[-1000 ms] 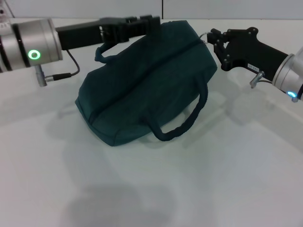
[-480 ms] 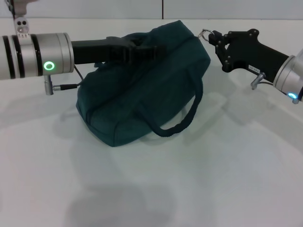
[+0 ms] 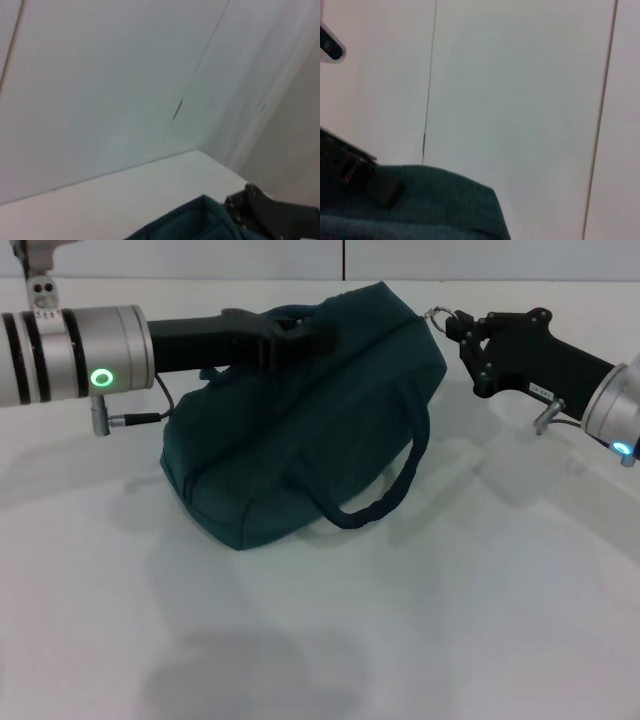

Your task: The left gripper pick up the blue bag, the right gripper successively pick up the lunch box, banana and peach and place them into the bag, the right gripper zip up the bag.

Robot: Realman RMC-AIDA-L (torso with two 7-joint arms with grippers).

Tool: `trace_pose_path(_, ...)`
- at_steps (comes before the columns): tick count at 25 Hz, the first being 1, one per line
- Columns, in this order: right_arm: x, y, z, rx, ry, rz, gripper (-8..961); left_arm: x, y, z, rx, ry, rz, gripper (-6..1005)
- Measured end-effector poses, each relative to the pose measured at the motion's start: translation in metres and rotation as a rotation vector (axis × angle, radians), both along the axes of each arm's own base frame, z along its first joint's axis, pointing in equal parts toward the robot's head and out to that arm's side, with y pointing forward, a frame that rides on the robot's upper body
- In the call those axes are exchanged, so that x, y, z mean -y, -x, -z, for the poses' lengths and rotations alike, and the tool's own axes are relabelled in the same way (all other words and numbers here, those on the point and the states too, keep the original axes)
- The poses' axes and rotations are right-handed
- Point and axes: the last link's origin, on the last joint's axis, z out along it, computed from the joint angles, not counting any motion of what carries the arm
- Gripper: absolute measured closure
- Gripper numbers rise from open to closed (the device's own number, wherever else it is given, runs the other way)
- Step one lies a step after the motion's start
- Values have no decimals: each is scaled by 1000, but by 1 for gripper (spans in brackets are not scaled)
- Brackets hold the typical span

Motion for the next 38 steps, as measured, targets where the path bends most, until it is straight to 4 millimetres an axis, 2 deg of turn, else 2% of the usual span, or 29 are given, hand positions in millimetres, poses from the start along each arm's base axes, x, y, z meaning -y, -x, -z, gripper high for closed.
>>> trace_pose_path(1,0,-1,0,-1,2,4,937,0,0,-1,4,-11,9,752)
trace_pose_path(12,0,-7,2,-8,20,57,936,4,-2,5,-9,-66,107,943)
trace_pose_path(21,-6,-10,13,48,60,119,936,2,-9,2,25,-98,136,945)
trace_pose_path(28,-1,0,6,-67,93,87,904,4,-5,3,58,-102,102,896)
trace_pose_path(32,2,-4,-11,-146,47,91,806,3,-3,-1,98,-126,78,867)
trace_pose_path(33,2,-5,-14,-156,39,91,782,2,2,-9,139,-166,47,860)
trace_pose_path(38,7,-11,-33,-263,-23,92,640,9,20,-18,218,-250,-20,825)
